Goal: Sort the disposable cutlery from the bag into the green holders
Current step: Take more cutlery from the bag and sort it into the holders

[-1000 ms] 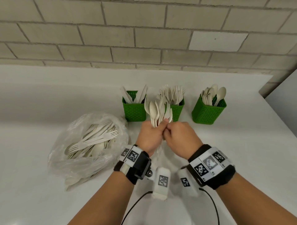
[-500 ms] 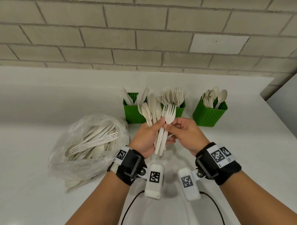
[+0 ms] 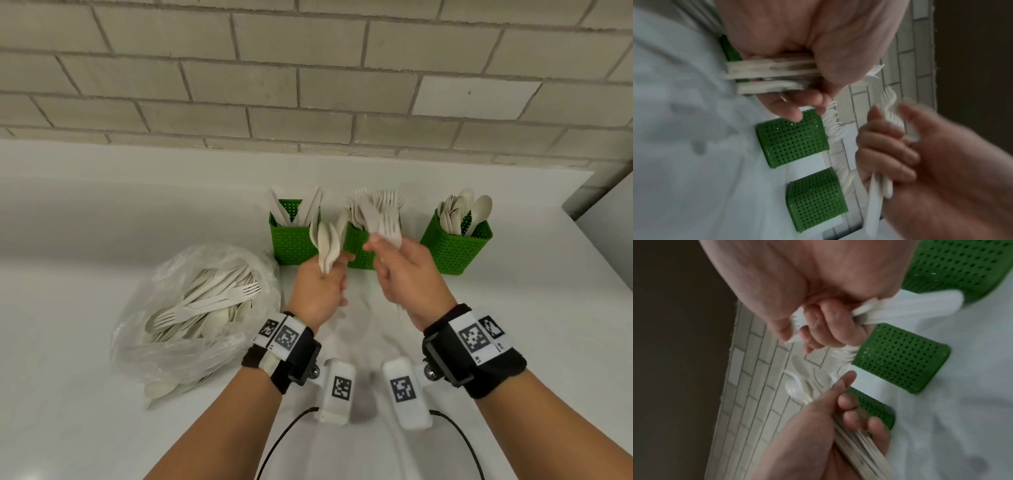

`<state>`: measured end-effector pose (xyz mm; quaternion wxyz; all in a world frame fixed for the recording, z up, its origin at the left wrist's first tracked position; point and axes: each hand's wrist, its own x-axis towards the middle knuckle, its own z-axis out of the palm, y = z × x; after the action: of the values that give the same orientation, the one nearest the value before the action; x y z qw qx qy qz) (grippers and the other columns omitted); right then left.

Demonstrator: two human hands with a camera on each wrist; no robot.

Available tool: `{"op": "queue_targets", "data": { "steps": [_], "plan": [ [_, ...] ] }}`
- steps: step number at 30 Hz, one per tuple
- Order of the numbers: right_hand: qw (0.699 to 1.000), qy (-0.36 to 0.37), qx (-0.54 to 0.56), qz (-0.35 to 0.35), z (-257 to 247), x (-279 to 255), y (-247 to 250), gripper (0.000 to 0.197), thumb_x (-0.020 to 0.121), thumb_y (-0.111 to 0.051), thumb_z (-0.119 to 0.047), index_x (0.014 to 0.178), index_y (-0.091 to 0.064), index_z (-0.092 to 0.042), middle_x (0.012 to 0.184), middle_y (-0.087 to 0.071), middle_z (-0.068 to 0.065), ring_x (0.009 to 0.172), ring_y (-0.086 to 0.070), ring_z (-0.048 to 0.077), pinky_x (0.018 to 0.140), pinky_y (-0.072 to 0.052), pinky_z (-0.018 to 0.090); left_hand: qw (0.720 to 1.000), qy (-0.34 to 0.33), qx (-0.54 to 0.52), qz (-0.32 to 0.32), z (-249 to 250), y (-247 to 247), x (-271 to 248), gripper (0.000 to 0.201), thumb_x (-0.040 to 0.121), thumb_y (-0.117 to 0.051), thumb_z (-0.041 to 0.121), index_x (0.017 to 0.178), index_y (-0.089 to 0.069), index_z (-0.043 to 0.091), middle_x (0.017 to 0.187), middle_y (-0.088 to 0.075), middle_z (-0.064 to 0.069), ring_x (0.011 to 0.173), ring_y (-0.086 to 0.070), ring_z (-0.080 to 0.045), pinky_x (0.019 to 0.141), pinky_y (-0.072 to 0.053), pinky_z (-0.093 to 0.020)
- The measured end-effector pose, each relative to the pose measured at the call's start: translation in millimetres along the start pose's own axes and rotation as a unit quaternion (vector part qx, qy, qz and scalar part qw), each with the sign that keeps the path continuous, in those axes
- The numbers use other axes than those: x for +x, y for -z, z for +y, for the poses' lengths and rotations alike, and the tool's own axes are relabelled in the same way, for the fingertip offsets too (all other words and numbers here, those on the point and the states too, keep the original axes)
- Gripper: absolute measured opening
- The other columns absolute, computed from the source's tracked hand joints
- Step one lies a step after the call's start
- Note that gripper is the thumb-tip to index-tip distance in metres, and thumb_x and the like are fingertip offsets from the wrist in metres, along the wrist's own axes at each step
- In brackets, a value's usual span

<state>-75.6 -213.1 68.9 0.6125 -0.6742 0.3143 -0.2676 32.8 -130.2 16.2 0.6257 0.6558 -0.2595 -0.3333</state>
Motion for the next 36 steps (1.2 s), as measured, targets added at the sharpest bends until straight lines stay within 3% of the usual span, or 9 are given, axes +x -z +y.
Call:
{"op": "queue_targets", "data": {
  "steps": [6,8,12,15,19,24,30,34,36],
  "plan": [
    [0.994,0.081,-0.079,0.010,2,-2,-12,0.005,0.089,-0.068,-0.013,0.089,-0.071,-0.009,0.076,-0.073,-0.003,0.067,-0.065,0.006,0.061,-0.047,0.016,0.989,-0.112,0.092,-0.015,1,-4,-1,0.025,0.100,-0.051,0.015,0.122,-0.063,0.018,0.109,-0.069,0.007,0.097,-0.063,0.002,0.082,-0.050,-0.015],
    [0.993,0.087,-0.065,0.039,-1,-1,-10,0.011,0.094,-0.061,-0.012,0.085,-0.068,-0.014,0.061,-0.065,-0.014,0.053,-0.058,-0.001,0.053,-0.040,0.010,0.987,-0.107,0.117,0.004,-4,-2,2,0.019,0.098,-0.057,0.019,0.116,-0.060,0.013,0.101,-0.068,0.002,0.090,-0.064,-0.005,0.077,-0.049,-0.018],
    [0.983,0.111,0.056,0.137,-23,4,-2,0.021,0.096,-0.049,-0.003,0.081,-0.061,-0.013,0.073,-0.068,0.008,0.060,-0.064,0.016,0.045,-0.040,0.015,0.976,-0.080,0.198,0.040,-13,3,2,0.015,0.094,-0.060,0.016,0.092,-0.046,0.013,0.073,-0.050,0.005,0.063,-0.050,-0.009,0.061,-0.039,-0.024],
    [0.986,0.093,0.084,0.111,-30,7,2,0.019,0.088,-0.056,0.003,0.072,-0.053,-0.007,0.056,-0.056,-0.003,0.045,-0.050,0.014,0.043,-0.037,0.022,0.955,-0.097,0.268,0.079,-11,5,0,0.017,0.095,-0.058,0.014,0.103,-0.046,0.006,0.079,-0.053,0.000,0.071,-0.055,-0.023,0.063,-0.044,-0.035],
    [0.995,0.097,-0.038,0.014,-20,4,-7,0.021,0.073,-0.084,-0.015,0.081,-0.068,-0.004,0.075,-0.071,0.005,0.066,-0.063,0.011,0.060,-0.050,0.021,0.923,-0.147,0.339,0.104,-2,1,-4,0.016,0.094,-0.053,0.006,0.107,-0.045,0.003,0.086,-0.058,-0.010,0.076,-0.060,-0.031,0.059,-0.040,-0.036],
    [0.990,0.107,-0.052,0.072,-19,11,-12,0.008,0.080,-0.077,-0.011,0.076,-0.071,-0.011,0.070,-0.070,-0.007,0.064,-0.065,0.002,0.060,-0.049,0.015,0.894,-0.174,0.400,0.099,2,1,-6,0.016,0.091,-0.056,0.005,0.105,-0.047,0.006,0.094,-0.060,-0.010,0.076,-0.060,-0.029,0.056,-0.037,-0.033],
    [0.981,0.119,0.077,0.135,-28,8,0,0.038,0.090,-0.067,-0.011,0.056,-0.057,-0.025,0.046,-0.047,-0.012,0.038,-0.039,0.007,0.041,-0.032,0.021,0.925,-0.145,0.343,0.077,-2,18,5,0.021,0.090,-0.067,0.024,0.095,-0.051,0.011,0.076,-0.058,0.001,0.066,-0.054,-0.019,0.058,-0.038,-0.028],
    [0.961,0.113,0.159,0.195,-41,17,25,0.030,0.090,-0.068,-0.019,0.100,-0.057,0.008,0.054,-0.046,0.001,0.038,-0.035,0.012,0.039,-0.029,0.020,0.969,-0.056,0.221,0.097,1,31,12,0.024,0.087,-0.072,0.018,0.076,-0.050,0.014,0.061,-0.048,0.004,0.054,-0.048,-0.013,0.053,-0.036,-0.025],
    [0.979,0.100,0.084,0.160,-39,17,34,0.031,0.090,-0.068,-0.019,0.085,-0.052,0.008,0.051,-0.041,0.004,0.037,-0.032,0.014,0.040,-0.027,0.022,0.992,-0.019,0.051,0.116,16,31,9,0.024,0.089,-0.070,0.020,0.074,-0.053,0.013,0.054,-0.043,0.006,0.044,-0.039,-0.007,0.047,-0.035,-0.022]
  ]
}}
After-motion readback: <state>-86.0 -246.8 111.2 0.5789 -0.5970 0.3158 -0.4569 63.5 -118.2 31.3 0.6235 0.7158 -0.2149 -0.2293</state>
